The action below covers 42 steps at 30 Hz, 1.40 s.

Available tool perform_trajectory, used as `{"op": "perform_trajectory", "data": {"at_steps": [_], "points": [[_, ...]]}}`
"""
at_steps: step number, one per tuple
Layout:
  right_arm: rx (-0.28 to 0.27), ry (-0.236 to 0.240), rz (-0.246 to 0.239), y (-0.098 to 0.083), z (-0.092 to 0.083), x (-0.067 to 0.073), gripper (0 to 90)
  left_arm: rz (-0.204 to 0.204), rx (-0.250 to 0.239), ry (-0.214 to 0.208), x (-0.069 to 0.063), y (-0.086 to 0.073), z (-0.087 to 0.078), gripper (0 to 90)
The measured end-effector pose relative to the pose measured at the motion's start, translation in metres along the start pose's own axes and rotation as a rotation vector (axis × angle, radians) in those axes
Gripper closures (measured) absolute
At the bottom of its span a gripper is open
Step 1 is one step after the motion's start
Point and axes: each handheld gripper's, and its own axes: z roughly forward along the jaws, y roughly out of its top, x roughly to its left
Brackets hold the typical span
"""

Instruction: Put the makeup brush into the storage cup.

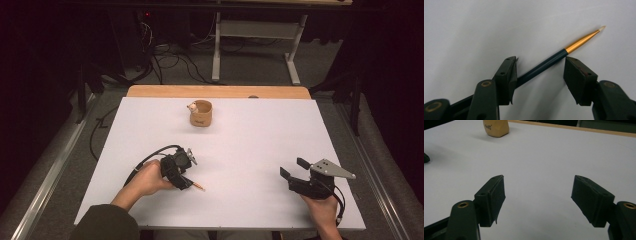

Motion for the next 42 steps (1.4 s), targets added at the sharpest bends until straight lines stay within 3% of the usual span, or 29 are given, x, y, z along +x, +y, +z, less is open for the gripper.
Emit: {"op": "perform_trajectory", "data": {"at_steps": [24, 42], "points": [[0.008, 0.000, -0.002, -0.0001, 0.0011, 0.0007, 28.8, -0.033, 0.013, 0.002, 0.0007, 0.0019, -0.0012, 57.2], [0.007, -0.005, -0.003, -0.0001, 0.0009, 0.0006, 29.2, -0.082, 0.020, 0.009, 0.0049, 0.0036, -0.0017, 69.6]]}}
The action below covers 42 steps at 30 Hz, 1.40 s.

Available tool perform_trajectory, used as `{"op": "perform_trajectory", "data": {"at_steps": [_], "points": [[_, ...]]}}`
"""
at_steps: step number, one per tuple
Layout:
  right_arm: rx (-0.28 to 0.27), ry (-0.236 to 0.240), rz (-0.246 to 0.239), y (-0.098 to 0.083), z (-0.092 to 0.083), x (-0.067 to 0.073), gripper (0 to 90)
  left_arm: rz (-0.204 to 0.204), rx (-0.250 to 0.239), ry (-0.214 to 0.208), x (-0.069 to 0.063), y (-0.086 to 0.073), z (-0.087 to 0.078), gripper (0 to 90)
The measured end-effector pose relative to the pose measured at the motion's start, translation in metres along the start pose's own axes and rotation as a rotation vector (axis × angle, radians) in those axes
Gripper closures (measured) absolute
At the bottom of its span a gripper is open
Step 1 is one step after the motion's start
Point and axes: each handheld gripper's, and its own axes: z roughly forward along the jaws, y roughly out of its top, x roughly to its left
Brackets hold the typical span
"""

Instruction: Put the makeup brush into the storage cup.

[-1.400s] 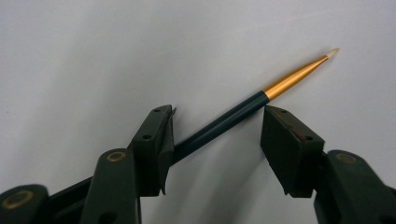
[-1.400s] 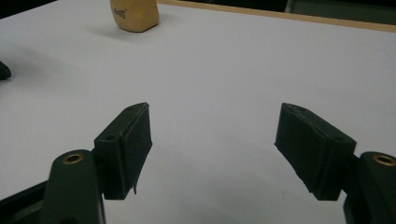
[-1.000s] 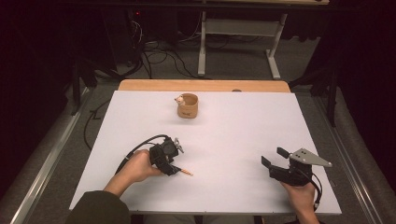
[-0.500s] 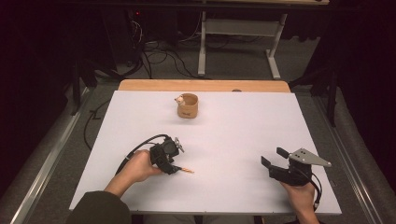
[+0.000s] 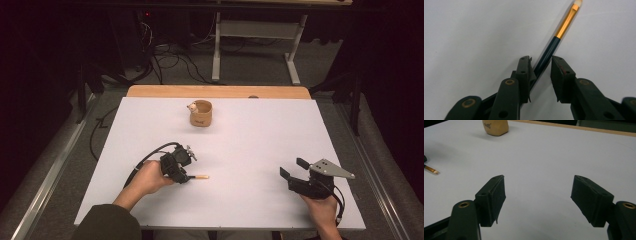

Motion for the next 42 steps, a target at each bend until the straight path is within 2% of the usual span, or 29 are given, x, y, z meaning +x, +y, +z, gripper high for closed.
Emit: {"op": "perform_trajectory", "data": {"at_steps": [14, 26, 34, 42], "points": [[0.001, 0.004, -0.001, -0.0002, 0.0006, -0.0003, 29.3, -0.002, 0.002, 0.008, 0.0001, 0.0004, -0.0001, 74.6], [0.005, 0.003, 0.000, -0.0002, 0.0011, 0.0002, 29.3, -0.004, 0.024, 0.001, 0.0015, 0.0037, 0.0000, 81.0], [0.000, 0.001, -0.006, 0.0001, 0.0002, 0.0005, 29.5, -0.012, 0.035, 0.008, 0.0008, 0.0054, 0.0002, 82.5], [0.003, -0.001, -0.006, 0.0001, 0.0007, 0.0008, 29.4, -0.027, 0.031, -0.007, 0.0034, 0.0050, 0.0000, 82.8]]}}
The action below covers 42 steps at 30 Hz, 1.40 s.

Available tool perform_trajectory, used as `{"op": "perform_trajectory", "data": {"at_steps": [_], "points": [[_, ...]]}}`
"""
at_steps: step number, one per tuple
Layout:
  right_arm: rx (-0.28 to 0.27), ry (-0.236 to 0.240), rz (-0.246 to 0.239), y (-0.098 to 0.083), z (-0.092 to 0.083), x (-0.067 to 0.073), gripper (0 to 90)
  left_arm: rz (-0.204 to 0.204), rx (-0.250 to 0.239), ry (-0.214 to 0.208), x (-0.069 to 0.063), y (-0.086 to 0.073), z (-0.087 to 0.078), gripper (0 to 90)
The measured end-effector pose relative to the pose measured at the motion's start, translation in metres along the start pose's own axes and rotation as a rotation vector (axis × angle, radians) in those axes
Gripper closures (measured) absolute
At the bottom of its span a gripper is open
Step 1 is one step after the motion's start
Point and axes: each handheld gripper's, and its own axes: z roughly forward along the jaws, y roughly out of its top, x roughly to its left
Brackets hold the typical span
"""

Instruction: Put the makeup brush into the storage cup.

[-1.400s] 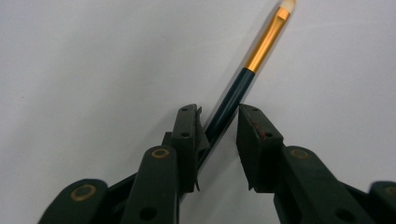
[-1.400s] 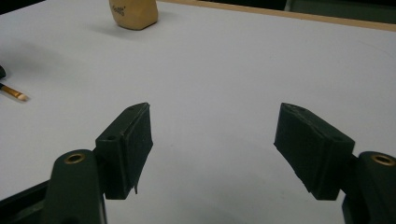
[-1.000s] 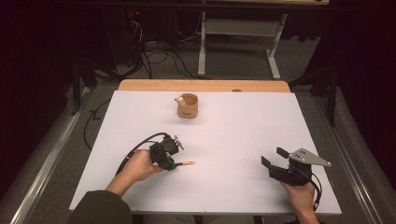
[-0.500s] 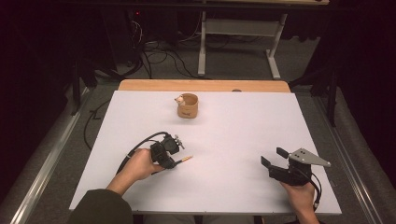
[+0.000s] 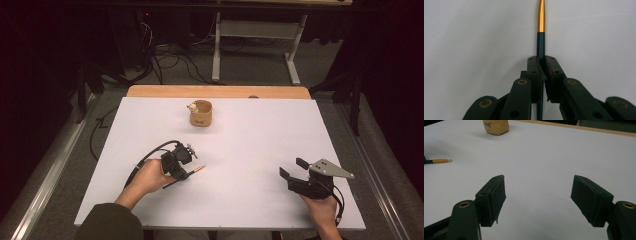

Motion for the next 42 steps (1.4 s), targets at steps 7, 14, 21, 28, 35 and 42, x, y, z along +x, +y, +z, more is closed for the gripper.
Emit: {"op": "perform_trajectory", "data": {"at_steps": [7, 14, 21, 28, 35, 42], "points": [[-0.001, 0.000, 0.002, -0.0001, -0.0003, 0.0001, 29.4, 0.004, -0.002, 0.001, -0.0001, -0.0003, -0.0001, 82.8], [-0.001, -0.001, -0.001, -0.0001, -0.0001, -0.0005, 29.4, -0.001, -0.004, -0.009, 0.0013, -0.0007, -0.0004, 82.9], [0.003, 0.000, 0.005, -0.0002, -0.0001, 0.0001, 29.4, -0.001, -0.010, -0.005, 0.0007, -0.0016, -0.0003, 82.9], [0.003, 0.000, 0.001, -0.0002, 0.0002, -0.0003, 29.4, -0.001, -0.012, -0.010, 0.0015, -0.0021, -0.0004, 82.9], [0.002, 0.001, 0.000, -0.0002, 0.0004, 0.0000, 29.4, 0.002, -0.014, -0.004, 0.0004, -0.0021, -0.0002, 82.9], [0.001, 0.001, -0.001, -0.0002, 0.0002, -0.0004, 29.4, 0.003, -0.020, -0.005, 0.0011, -0.0031, -0.0007, 83.0]]}}
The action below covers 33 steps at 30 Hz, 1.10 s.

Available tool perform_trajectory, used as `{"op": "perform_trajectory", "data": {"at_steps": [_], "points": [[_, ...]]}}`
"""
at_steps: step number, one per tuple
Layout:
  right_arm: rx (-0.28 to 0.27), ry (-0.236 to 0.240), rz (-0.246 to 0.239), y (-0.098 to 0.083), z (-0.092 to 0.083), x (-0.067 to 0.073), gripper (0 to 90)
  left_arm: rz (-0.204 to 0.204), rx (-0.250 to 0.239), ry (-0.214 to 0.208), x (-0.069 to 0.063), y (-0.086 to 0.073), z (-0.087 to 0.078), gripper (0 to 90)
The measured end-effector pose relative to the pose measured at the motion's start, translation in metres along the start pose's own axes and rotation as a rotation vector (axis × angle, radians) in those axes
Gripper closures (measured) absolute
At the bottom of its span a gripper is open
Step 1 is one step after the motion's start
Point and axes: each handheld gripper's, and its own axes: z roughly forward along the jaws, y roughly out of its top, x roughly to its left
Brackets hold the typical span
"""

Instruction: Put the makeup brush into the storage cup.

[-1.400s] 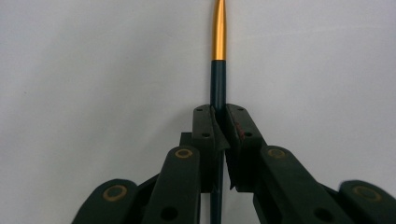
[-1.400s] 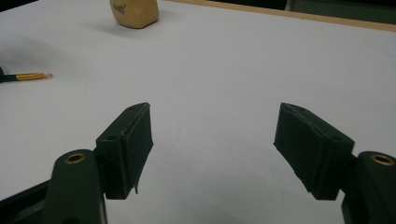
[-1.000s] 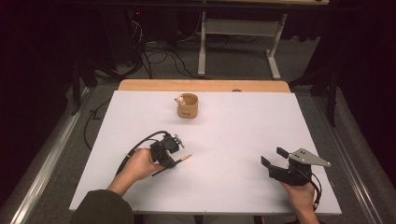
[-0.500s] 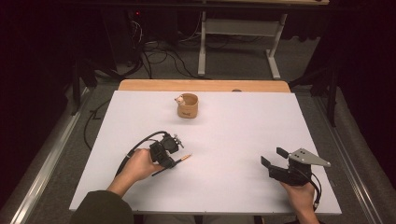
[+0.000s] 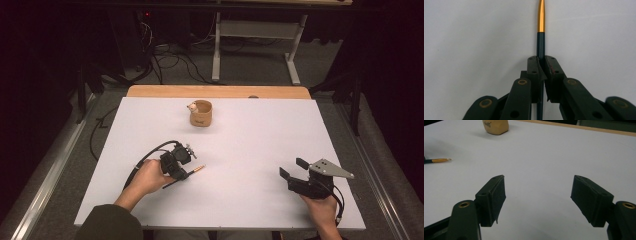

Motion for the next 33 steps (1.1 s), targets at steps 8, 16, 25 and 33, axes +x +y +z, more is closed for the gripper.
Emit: {"op": "perform_trajectory", "data": {"at_steps": [8, 16, 25, 33], "points": [[0.002, -0.003, 0.004, 0.000, 0.000, 0.001, 29.4, -0.004, -0.015, 0.002, 0.000, -0.002, 0.000, 82.9], [0.002, -0.005, -0.001, 0.000, 0.000, 0.000, 29.4, 0.002, -0.045, 0.009, 0.001, -0.004, -0.004, 82.9], [0.000, -0.005, 0.000, 0.000, -0.001, 0.000, 29.5, -0.002, -0.095, 0.016, 0.003, -0.004, -0.009, 82.9], [0.001, -0.005, 0.000, 0.000, 0.000, 0.000, 29.5, -0.027, -0.143, 0.033, 0.005, -0.006, -0.015, 82.9]]}}
